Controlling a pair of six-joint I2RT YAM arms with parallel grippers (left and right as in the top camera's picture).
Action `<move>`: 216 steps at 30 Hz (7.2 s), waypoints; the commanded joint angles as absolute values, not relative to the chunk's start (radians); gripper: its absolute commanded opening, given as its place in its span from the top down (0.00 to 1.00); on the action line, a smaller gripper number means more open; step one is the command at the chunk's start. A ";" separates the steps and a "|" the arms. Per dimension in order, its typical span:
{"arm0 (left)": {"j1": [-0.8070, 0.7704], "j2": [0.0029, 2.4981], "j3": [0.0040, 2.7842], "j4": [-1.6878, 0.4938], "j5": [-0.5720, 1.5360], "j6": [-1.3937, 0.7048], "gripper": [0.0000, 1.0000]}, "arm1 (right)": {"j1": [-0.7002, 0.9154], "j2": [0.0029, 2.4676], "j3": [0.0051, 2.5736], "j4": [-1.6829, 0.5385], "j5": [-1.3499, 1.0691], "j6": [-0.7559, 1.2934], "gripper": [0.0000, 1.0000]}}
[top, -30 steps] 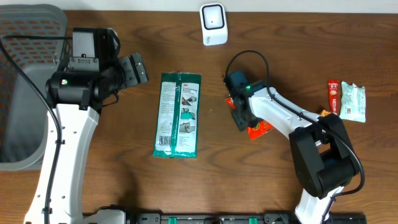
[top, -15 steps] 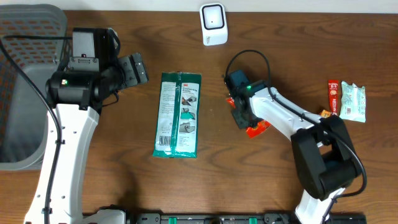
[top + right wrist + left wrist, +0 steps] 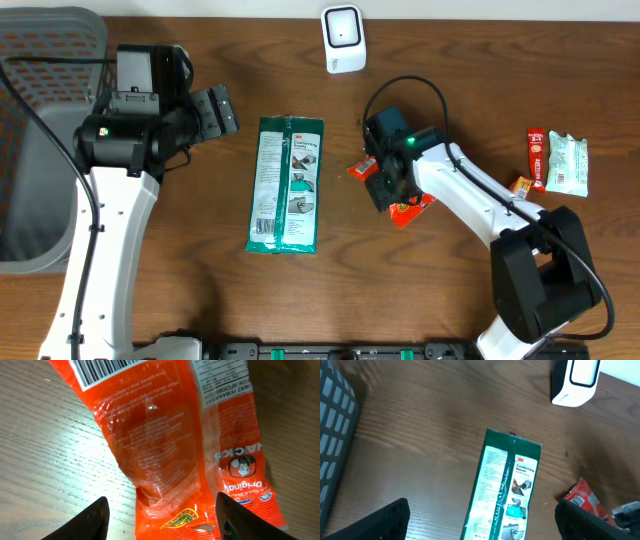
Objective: Scan the item barcode
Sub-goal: 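Lift the red bag with the right gripper and pull it leftward, then raise the red bag to the white scanner with the right gripper, then carry the red bag to the right edge and release it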
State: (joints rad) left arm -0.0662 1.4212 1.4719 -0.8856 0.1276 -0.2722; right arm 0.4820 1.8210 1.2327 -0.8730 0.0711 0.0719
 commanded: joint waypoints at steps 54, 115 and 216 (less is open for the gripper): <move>-0.062 1.420 1.472 -0.886 0.122 -0.262 0.07 | 0.630 1.729 0.969 -0.410 0.365 0.088 0.48; -0.062 1.420 1.472 -0.886 0.122 -0.262 0.07 | 0.362 1.613 1.650 -0.808 -0.672 0.187 0.99; -0.062 1.420 1.472 -0.886 0.122 -0.262 0.07 | -0.255 1.934 1.885 -1.274 0.059 0.047 0.99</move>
